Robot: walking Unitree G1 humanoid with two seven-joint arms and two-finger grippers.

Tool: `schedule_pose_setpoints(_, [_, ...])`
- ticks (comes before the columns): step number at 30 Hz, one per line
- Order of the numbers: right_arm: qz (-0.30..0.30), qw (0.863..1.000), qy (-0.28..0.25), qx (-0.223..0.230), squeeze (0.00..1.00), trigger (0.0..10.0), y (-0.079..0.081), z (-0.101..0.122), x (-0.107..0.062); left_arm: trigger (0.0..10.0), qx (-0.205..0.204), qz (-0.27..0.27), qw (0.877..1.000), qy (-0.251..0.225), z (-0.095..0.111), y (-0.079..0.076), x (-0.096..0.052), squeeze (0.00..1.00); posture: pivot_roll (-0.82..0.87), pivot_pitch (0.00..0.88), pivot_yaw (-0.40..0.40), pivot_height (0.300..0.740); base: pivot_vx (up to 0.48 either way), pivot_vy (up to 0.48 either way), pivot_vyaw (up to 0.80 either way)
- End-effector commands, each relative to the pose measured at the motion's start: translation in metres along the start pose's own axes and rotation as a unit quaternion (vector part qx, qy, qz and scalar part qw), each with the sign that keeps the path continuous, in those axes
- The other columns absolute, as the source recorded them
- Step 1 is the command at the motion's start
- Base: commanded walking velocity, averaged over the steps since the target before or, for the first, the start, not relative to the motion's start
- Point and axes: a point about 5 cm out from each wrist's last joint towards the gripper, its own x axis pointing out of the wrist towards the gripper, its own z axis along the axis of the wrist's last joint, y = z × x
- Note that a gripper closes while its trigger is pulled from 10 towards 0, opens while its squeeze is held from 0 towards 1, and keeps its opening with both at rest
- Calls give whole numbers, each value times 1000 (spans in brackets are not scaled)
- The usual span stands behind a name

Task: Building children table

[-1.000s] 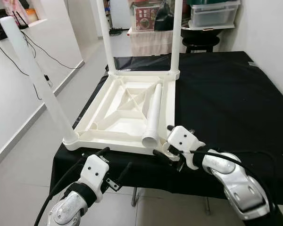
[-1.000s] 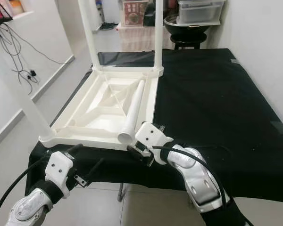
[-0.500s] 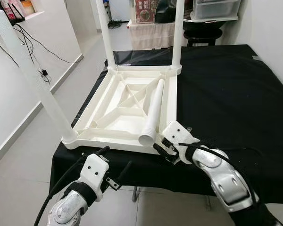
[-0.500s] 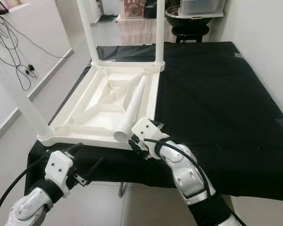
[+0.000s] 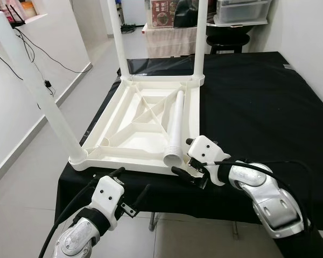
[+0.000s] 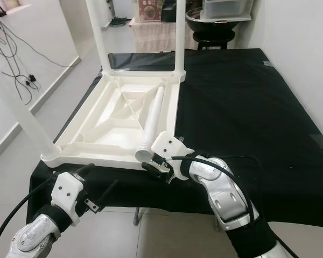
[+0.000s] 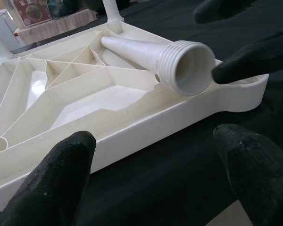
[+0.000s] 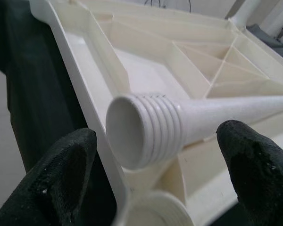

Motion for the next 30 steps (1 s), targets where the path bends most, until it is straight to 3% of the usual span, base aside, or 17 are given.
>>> schedule_pose_setpoints(1, [8, 1000, -6, -3, 0, 10000, 4, 5, 3, 10000, -4, 3, 1000, 12, -4, 3, -2, 0, -17, 118, 66, 740, 0, 0, 0])
schedule_pose_setpoints(3, [0, 1000, -4, 0, 0, 10000, 5, 5, 6, 10000, -3, 4, 1000, 12, -4, 3, -2, 0, -17, 118, 66, 740, 0, 0, 0])
schedule_pose_setpoints(5, [-35, 998, 45, -37, 0, 10000, 2, -6, 12, 10000, -2, 4, 1000, 12, -4, 2, -2, 0, -16, 117, 65, 740, 0, 0, 0])
schedule_pose_setpoints(6, [-35, 998, 45, -37, 0, 10000, 2, -6, 12, 10000, -2, 4, 1000, 12, -4, 2, -2, 0, -16, 117, 65, 740, 0, 0, 0])
schedule_pose_setpoints(8, [-75, 993, 81, -42, 0, 10000, -10, -16, 11, 10000, -2, 3, 1000, 12, -4, 2, -2, 0, -20, 117, 62, 740, 0, 0, 0])
schedule_pose_setpoints(15, [-135, 985, 104, -13, 0, 10000, -21, -19, 10, 10000, -3, 3, 1000, 12, -5, 1, -2, 0, -18, 111, 59, 740, 0, 0, 0])
schedule_pose_setpoints(29, [-247, 967, 48, 49, 0, 10000, -19, 0, 23, 10000, 0, -3, 1000, 13, -6, -1, -1, 0, -16, 97, 58, 740, 0, 0, 0])
schedule_pose_setpoints(30, [-260, 963, 38, 56, 0, 3451, -20, 0, 24, 10000, 0, -4, 1000, 13, -6, -1, -1, 0, -15, 96, 59, 740, 0, 0, 0])
